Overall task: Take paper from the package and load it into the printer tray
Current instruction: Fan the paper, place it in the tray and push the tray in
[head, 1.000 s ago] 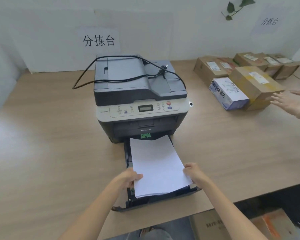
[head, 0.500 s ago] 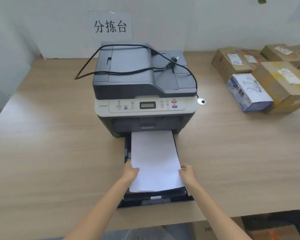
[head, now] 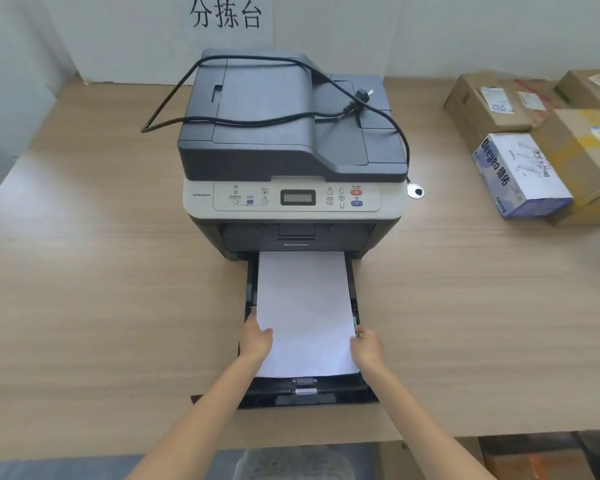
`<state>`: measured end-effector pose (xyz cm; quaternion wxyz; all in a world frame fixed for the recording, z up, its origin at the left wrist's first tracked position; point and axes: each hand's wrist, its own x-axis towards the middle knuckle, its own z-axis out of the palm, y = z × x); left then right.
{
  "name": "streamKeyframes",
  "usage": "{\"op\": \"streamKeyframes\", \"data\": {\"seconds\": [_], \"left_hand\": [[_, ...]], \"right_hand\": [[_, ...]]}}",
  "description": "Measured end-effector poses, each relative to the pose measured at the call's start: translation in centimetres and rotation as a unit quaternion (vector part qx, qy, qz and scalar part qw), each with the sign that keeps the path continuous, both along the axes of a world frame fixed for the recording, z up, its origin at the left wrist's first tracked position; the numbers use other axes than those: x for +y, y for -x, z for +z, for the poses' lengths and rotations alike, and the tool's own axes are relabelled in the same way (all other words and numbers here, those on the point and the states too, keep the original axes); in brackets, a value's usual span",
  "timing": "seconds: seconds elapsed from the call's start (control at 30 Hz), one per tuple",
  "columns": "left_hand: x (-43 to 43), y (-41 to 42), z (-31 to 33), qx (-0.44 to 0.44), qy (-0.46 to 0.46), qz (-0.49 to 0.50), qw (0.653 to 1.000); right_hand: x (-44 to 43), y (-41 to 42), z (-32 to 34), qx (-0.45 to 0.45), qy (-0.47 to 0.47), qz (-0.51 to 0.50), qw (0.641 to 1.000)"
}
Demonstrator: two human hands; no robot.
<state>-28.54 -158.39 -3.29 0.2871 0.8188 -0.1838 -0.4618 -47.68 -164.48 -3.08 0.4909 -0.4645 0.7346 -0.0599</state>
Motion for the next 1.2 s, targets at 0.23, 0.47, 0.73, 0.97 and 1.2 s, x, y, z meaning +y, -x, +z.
{"op": "streamKeyframes", "data": {"seconds": [0.23, 0.47, 0.73, 0.97, 1.2], "left_hand": [[0.2, 0.1, -0.8, -0.029, 0.021, 0.004, 0.999], [0.4, 0.7, -1.4, -0.052, 0.027, -0.014, 0.998], [1.5, 1.6, -0.8, -0.123, 0.044, -0.103, 0.986], [2.8, 1.6, -0.8, -0.256, 0.03, -0.252, 0.933], [3.1, 2.3, -2.1, -0.369, -0.076, -0.415, 0.828]], "right_hand": [[0.1, -0.4, -1.3, 0.014, 0.023, 0.002, 1.0], [1.1, -0.8, -1.4, 0.051, 0.065, 0.058, 0.995], [1.9, -0.9, -2.0, 0.08, 0.107, 0.115, 0.984], [2.6, -1.1, -1.2, 0.065, 0.089, 0.147, 0.983], [3.2, -0.8, -0.4, 0.048, 0.109, 0.151, 0.981]]}}
